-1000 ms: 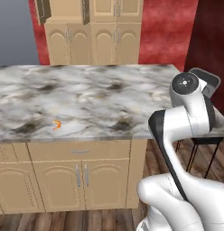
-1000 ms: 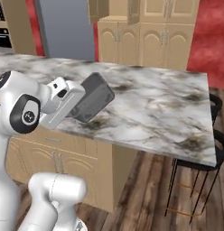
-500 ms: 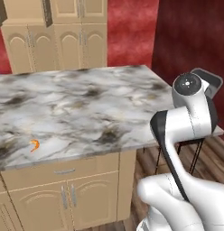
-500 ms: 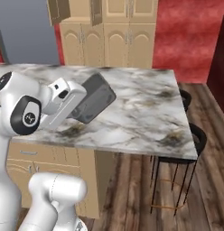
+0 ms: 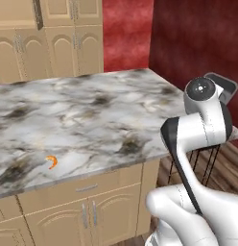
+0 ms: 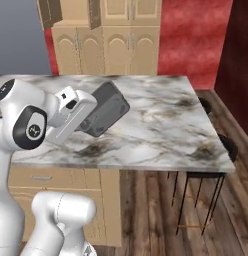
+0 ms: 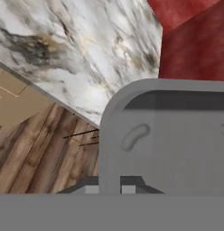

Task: Retrieve the tupperware from the cabinet, then place the raw meat into the tupperware to avoid contamination.

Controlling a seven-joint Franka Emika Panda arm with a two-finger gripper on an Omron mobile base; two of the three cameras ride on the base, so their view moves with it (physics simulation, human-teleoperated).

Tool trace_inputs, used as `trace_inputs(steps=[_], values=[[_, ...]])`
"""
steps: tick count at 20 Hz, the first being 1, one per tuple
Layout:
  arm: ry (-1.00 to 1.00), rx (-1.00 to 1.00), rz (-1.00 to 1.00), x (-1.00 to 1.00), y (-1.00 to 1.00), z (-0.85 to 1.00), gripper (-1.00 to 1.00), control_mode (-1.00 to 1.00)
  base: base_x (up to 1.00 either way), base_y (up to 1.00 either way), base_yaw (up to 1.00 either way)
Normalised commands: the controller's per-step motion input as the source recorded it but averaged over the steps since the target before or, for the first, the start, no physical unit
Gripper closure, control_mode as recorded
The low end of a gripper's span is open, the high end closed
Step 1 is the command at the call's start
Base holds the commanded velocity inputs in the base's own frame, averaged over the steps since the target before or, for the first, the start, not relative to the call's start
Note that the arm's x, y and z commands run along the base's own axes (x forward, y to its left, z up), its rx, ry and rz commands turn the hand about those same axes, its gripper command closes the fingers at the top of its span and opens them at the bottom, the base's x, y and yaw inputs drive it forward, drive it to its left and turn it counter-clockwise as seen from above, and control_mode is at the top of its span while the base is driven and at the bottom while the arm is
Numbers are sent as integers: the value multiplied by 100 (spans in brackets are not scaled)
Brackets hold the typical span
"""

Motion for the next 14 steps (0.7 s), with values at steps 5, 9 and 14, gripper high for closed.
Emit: trace_inputs(steps=[5, 9, 14], values=[[0, 0, 0, 0, 0, 0, 100, 100, -1, 87, -7], [0, 0, 0, 0, 0, 0, 100, 100, 16, 71, -1], [0, 0, 0, 0, 0, 0, 100, 100, 15, 36, 7]])
